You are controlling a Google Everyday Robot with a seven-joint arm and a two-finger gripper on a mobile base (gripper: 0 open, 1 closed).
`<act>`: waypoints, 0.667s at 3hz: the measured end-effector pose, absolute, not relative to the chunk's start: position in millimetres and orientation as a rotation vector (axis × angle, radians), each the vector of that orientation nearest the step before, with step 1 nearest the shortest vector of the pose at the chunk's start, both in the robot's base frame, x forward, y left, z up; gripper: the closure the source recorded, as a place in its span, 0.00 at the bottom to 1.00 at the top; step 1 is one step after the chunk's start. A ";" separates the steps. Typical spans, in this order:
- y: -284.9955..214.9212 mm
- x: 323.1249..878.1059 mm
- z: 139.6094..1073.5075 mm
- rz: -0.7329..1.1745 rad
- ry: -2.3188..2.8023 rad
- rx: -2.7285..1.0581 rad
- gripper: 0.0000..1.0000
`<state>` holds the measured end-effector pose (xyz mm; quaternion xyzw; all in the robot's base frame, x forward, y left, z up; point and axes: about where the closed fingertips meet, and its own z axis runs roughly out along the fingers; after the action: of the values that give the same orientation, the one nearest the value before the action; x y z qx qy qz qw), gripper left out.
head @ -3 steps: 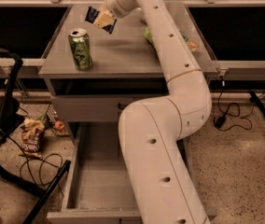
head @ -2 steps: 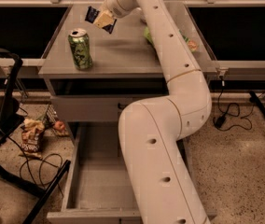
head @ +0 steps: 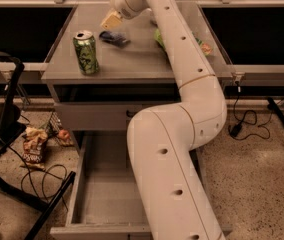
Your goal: Pick rxbar blueberry from middle drawer and place on counter
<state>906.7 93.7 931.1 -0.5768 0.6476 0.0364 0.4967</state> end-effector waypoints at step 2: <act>92.0 907.8 934.8 0.079 1.567 -1.389 0.00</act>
Offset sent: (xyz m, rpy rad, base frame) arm 0.0000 0.0000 0.0000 0.0000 0.0000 0.0000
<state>907.8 92.0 934.8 -0.5741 0.6477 0.0328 0.4997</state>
